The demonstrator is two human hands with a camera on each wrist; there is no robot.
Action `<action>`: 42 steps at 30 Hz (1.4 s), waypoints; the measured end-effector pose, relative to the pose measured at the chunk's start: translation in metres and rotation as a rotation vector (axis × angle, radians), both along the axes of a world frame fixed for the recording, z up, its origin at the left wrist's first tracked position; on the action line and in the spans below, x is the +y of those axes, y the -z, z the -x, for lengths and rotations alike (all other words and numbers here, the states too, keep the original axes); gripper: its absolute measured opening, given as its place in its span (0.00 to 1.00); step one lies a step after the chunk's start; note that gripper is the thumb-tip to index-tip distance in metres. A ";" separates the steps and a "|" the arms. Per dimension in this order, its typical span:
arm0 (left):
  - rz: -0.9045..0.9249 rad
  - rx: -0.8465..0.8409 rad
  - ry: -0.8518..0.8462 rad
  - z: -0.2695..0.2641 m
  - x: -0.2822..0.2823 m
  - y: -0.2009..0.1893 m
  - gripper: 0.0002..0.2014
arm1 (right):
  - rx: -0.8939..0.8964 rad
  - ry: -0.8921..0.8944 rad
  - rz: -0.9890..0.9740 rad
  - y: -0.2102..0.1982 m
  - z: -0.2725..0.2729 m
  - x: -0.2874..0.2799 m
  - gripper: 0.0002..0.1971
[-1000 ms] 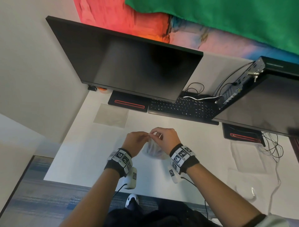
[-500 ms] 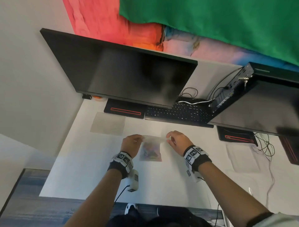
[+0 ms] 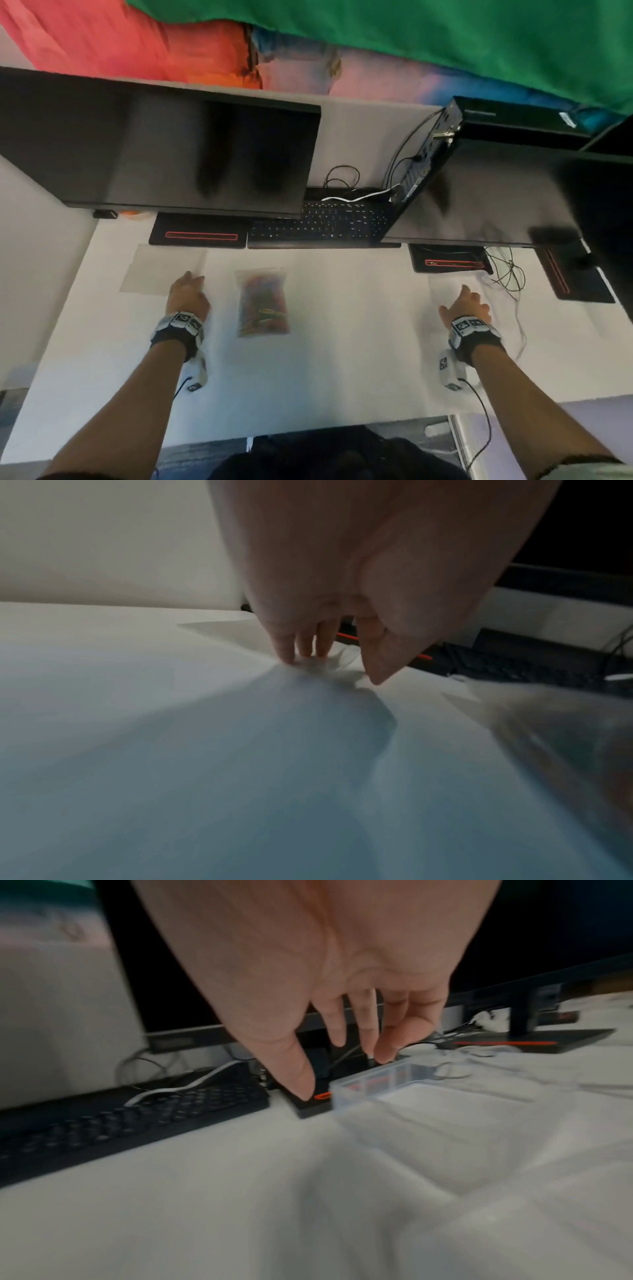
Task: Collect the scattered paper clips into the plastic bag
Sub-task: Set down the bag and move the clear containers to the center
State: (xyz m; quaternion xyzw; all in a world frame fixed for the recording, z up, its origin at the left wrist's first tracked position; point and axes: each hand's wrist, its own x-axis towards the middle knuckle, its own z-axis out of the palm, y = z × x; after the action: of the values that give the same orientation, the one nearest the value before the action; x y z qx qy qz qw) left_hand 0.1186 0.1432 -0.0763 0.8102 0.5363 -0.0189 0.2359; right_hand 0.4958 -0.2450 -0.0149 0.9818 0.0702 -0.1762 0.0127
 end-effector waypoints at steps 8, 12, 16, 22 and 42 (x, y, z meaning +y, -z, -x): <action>-0.116 -0.335 -0.285 -0.007 -0.043 -0.064 0.14 | 0.132 -0.264 -0.080 0.022 0.035 0.021 0.19; -0.140 -0.590 -0.283 -0.033 -0.072 -0.095 0.22 | 0.234 -0.387 -0.215 0.027 0.082 0.058 0.22; -0.147 -0.615 0.073 -0.075 -0.107 -0.111 0.22 | 0.552 -0.442 -0.569 0.023 0.122 0.082 0.25; 0.045 -0.527 0.462 -0.128 -0.153 -0.087 0.24 | 0.339 -0.235 -0.904 0.008 0.083 0.033 0.18; 0.071 -0.262 0.531 -0.175 -0.176 -0.021 0.23 | 0.221 0.222 -0.261 0.024 0.039 -0.100 0.54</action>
State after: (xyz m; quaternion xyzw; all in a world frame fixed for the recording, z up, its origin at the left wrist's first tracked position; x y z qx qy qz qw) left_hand 0.2935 -0.0332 -0.0550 0.9089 0.2695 0.0062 0.3181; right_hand 0.4569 -0.3451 -0.0385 0.9515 -0.0153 -0.2725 -0.1421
